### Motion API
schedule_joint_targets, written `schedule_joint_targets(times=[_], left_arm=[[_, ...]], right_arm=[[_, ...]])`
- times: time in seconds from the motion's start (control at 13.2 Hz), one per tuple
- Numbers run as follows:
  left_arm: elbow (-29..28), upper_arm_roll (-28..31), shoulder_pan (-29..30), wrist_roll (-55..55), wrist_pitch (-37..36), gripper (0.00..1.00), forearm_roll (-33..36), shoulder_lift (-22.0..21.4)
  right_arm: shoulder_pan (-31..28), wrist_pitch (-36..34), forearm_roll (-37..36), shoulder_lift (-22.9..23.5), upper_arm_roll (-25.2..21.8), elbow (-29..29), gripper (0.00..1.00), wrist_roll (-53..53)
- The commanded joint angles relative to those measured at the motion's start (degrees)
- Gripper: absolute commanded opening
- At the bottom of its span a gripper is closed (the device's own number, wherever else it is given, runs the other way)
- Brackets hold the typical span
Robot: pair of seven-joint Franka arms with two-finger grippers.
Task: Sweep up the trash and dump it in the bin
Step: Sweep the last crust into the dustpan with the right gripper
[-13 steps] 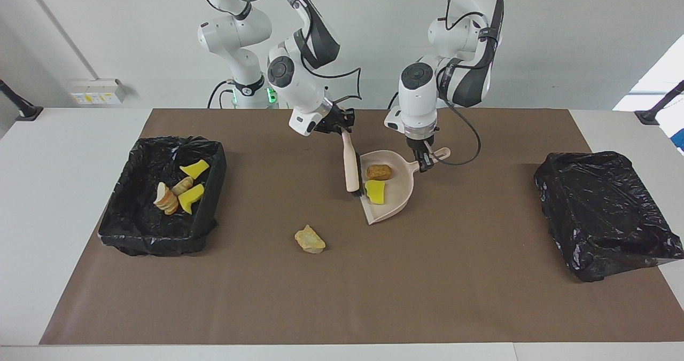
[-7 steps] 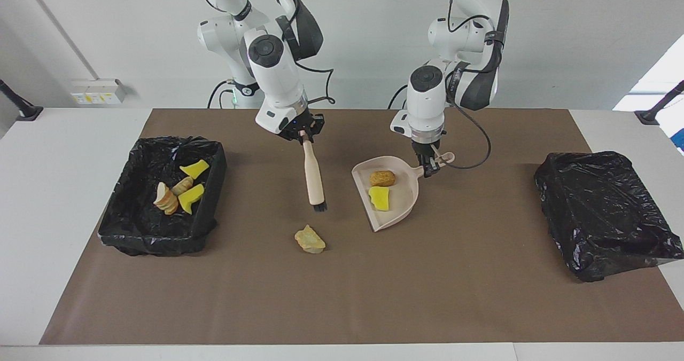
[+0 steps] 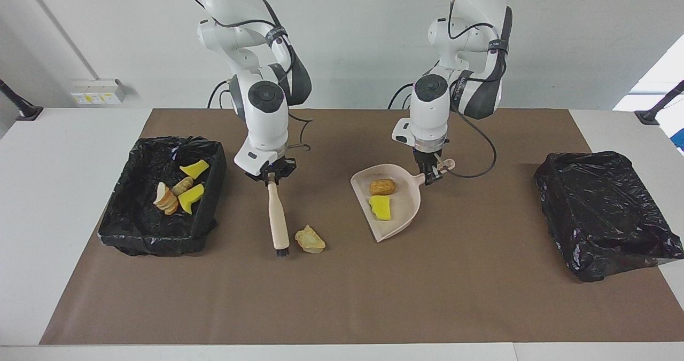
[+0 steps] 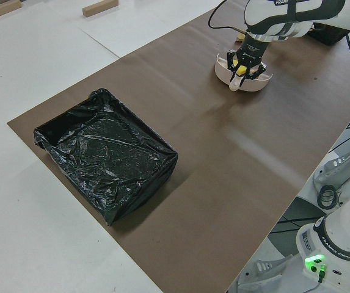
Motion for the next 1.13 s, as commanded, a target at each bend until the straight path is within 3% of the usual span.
schedule_joint_targets(times=[0.0,0.38,0.76,1.06], left_arm=[[2.61,-0.25,0.6,-3.74,-1.53,0.0,-0.26,1.4],[0.51,-0.25,0.78,-6.05,-1.97,0.0,-0.09,0.44],[0.07,-0.25,0.95,-5.17,-1.53,0.0,-0.18,0.26],[-0.2,0.19,2.01,6.67,0.22,0.0,-0.18,0.26]], right_arm=[[3.41,1.51,-0.48,4.65,1.03,2.47,0.0,-0.37],[6.24,2.66,18.11,4.58,4.89,2.04,0.0,-4.5],[9.06,0.73,20.53,2.82,7.71,1.07,0.0,-8.36],[4.15,-6.28,19.66,-0.07,7.36,0.98,0.0,-10.83]])
